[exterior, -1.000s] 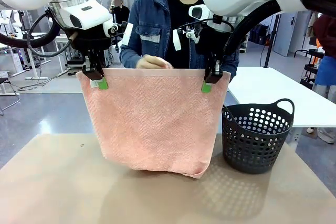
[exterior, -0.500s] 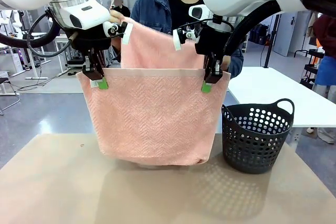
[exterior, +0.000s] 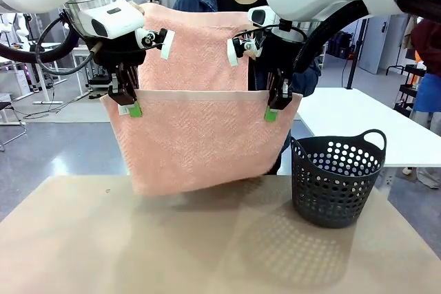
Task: Fold the towel.
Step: Release the end of the 100 cm Hotel Towel you were holding and grab the top end of the folded side.
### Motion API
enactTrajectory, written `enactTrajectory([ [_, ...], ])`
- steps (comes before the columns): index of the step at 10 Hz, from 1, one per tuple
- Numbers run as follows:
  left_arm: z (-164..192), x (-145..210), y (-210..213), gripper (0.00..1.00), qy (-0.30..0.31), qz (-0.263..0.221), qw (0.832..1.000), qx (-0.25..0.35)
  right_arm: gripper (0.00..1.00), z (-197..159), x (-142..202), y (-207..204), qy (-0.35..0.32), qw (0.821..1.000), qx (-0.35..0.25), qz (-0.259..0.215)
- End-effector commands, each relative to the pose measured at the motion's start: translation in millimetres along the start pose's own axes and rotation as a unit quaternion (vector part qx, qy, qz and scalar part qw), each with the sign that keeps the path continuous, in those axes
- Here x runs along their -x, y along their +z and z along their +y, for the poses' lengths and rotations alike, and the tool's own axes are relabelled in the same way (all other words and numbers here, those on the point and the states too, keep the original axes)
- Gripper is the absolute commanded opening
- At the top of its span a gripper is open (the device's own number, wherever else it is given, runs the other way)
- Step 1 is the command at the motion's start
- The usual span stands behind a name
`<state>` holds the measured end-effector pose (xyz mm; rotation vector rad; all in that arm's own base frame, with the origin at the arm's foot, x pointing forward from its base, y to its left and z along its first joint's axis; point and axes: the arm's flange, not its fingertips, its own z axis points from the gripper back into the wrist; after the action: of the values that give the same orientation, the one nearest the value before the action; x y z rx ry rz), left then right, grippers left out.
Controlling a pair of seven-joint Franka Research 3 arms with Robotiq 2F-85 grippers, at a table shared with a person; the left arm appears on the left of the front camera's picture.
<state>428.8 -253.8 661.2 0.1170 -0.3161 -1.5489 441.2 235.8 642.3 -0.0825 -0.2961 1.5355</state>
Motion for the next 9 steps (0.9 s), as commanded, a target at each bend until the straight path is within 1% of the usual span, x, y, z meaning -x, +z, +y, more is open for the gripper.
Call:
enactTrajectory([
  [1, 0.8, 1.3, 1.0, 0.0, 0.001, 0.0, 1.0, -0.001, 0.0, -0.3, 0.7, 0.6, 0.0, 1.0, 0.0, 0.002],
  [9, 0.8, 1.3, 1.0, 0.0, 0.001, 0.0, 1.0, -0.001, 0.0, -0.3, 0.7, 0.6, 0.0, 1.0, 0.0, 0.002],
])
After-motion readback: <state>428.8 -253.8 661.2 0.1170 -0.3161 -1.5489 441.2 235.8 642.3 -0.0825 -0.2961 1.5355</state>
